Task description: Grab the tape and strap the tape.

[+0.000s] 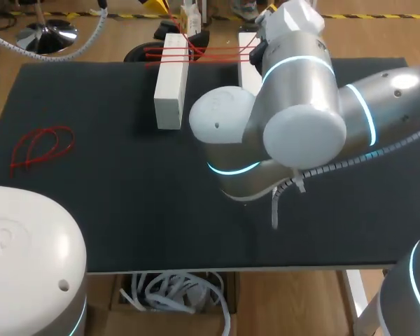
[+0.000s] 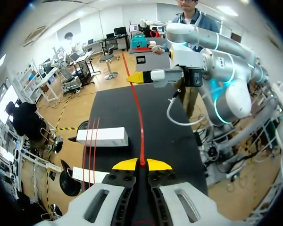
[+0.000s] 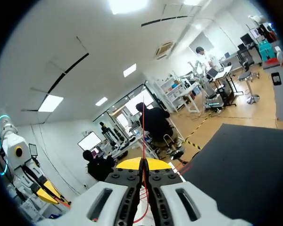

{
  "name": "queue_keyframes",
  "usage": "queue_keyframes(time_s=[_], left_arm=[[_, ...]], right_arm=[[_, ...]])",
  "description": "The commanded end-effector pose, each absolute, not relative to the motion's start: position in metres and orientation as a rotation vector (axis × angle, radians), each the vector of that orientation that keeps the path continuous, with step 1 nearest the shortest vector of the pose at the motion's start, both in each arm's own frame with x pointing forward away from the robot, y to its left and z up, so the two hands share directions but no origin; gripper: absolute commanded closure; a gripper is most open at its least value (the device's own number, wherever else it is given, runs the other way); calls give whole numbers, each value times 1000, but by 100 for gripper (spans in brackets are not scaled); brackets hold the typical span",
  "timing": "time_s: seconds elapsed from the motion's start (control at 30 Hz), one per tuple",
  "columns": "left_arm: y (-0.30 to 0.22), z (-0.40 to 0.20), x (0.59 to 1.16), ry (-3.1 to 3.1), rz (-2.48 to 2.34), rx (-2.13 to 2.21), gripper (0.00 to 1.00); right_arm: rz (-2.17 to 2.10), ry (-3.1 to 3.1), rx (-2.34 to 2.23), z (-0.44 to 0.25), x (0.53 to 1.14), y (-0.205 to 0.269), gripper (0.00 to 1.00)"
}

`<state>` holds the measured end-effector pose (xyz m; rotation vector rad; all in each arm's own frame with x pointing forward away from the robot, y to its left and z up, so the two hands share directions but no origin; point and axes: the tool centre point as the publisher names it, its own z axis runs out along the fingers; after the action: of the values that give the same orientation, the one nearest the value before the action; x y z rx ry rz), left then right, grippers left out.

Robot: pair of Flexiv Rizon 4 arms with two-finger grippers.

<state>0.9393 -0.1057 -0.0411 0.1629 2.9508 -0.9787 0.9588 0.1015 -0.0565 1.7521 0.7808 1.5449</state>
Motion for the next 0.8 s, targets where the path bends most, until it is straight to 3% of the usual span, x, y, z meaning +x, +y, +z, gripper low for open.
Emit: queue_keyframes(time_s=[0.03, 0.33, 0.8], left_arm=[[-106, -40, 939, 2953, -975, 161, 100], [-106, -40, 939, 2953, -975, 161, 100], [-106, -40, 939, 2953, -975, 161, 100]], right_arm=[[1444, 861, 1615, -47, 953, 116, 100], [1416, 1043, 1217, -32, 946, 118, 100], [1416, 1043, 1217, -32, 946, 118, 100]])
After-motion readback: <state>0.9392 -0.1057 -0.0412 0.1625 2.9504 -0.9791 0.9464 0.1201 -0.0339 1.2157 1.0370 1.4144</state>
